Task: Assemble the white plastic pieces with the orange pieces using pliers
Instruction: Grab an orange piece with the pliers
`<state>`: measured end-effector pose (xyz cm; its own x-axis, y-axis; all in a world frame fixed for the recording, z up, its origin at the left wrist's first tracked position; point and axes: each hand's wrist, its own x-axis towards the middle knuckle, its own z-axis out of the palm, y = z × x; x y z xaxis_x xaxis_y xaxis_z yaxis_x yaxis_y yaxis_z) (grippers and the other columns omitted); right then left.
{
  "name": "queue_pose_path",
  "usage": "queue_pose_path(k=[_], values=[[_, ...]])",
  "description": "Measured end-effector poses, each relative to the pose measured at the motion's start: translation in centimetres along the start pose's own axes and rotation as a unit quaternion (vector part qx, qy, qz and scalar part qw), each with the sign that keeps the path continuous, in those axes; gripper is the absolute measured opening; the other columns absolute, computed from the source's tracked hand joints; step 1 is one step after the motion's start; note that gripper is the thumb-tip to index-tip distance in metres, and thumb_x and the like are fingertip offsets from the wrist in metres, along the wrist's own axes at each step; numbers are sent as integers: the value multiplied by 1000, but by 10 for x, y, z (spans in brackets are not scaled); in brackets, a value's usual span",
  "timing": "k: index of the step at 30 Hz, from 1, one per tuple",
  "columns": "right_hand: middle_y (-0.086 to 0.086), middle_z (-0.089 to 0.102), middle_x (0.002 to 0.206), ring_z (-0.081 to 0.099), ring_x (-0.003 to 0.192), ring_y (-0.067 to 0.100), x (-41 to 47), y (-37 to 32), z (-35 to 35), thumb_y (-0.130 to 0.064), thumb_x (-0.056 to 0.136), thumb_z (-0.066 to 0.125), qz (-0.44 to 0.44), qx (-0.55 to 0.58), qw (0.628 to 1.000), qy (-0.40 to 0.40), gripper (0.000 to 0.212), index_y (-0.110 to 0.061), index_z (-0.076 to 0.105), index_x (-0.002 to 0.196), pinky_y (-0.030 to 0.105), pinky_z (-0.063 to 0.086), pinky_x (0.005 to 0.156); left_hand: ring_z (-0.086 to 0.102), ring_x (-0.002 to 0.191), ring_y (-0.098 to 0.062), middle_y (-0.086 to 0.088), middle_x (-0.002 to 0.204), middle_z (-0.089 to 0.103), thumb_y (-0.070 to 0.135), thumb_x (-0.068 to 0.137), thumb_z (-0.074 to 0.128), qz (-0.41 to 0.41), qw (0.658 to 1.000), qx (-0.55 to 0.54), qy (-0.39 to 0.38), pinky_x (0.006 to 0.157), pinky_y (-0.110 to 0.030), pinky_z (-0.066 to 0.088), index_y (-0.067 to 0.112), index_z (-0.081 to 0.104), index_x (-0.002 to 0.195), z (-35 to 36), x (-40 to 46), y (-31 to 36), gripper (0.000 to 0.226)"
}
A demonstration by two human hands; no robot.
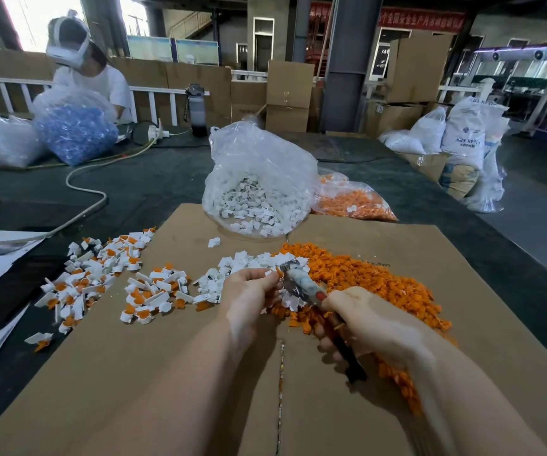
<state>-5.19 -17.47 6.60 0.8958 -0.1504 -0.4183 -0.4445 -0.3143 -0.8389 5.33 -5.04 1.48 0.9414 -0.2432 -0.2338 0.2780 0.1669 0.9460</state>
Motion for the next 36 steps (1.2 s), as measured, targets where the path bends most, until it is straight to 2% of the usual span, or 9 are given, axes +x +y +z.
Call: queue_pose_path(k=[4, 7, 12, 18, 22, 26, 30, 33, 36], values=[[10, 53, 70, 50, 57, 22, -1, -3, 2, -25, 96, 35, -4, 10, 1000, -14, 29, -5, 53, 83, 31, 46, 57, 53, 50, -12, -6, 61, 58, 3, 87, 60, -16, 1000, 4, 11, 39, -16, 43, 3, 59, 83, -2, 2, 3, 4], [12, 53, 70, 48, 60, 24, -1, -5, 4, -27, 95, 37, -3, -7, 1000, -18, 29, -7, 53, 82, 31, 44, 58, 52, 55, -13, -7, 64, 58, 2, 87, 60, -12, 999, 16, 25, 47, -20, 45, 2, 59, 83, -2, 4, 4, 4], [11, 52, 70, 50, 63, 24, 0, -2, 8, -33, 98, 40, -22, -15, 1000, -13, 32, -8, 51, 82, 29, 47, 53, 50, 44, -5, -6, 62, 59, -1, 88, 57, 2, 1000, 0, 22, 43, -12, 40, 2, 57, 76, -2, 4, 3, 13], [6, 49, 69, 49, 62, 20, 8, 4, 12, -43, 96, 41, -98, -187, 973, 89, 38, -11, 44, 76, 31, 38, 58, 51, 45, -5, -6, 62, 60, -1, 88, 58, -3, 1000, -4, 23, 41, -12, 40, 0, 59, 81, -2, 2, 1, 7], [2, 42, 64, 39, 56, 16, 10, 13, 16, -42, 95, 44, -117, -197, 967, 114, 37, -14, 43, 71, 29, 31, 55, 51, 37, -5, -6, 57, 58, -3, 89, 55, -30, 999, -36, 16, 39, -17, 44, -1, 57, 84, 0, -3, -3, 5], [-5, 43, 59, 37, 50, 7, 10, 24, 19, -45, 93, 48, -125, -211, 958, 148, 37, -17, 46, 69, 20, 26, 48, 48, 39, -8, -3, 48, 55, 0, 90, 55, -52, 997, -53, 6, 53, -28, 47, 4, 57, 73, 0, -6, -10, 17], [-7, 50, 81, 48, 73, 8, 11, 36, 15, -54, 87, 50, -127, -202, 951, 197, 34, -21, 57, 83, 22, 29, 55, 50, 44, -8, -4, 56, 56, -1, 89, 55, -25, 998, -52, 8, 47, -20, 47, 1, 58, 83, -1, -6, -16, 7], [-11, 49, 85, 49, 79, 10, 13, 45, 10, -56, 87, 48, -118, -220, 926, 282, 34, -24, 55, 98, 23, 33, 59, 55, 53, -17, -6, 58, 59, 0, 88, 58, 7, 999, -32, 5, 53, -28, 51, 1, 59, 84, -3, -11, -24, 4], [-5, 54, 102, 51, 96, 13, 19, 56, 1, -56, 88, 47, -106, -332, 856, 383, 43, -21, 52, 113, 24, 42, 74, 62, 74, -8, 5, 78, 66, 9, 88, 61, 104, 982, 158, -1, 67, -14, 47, 9, 69, 99, -9, -14, -34, 13]])
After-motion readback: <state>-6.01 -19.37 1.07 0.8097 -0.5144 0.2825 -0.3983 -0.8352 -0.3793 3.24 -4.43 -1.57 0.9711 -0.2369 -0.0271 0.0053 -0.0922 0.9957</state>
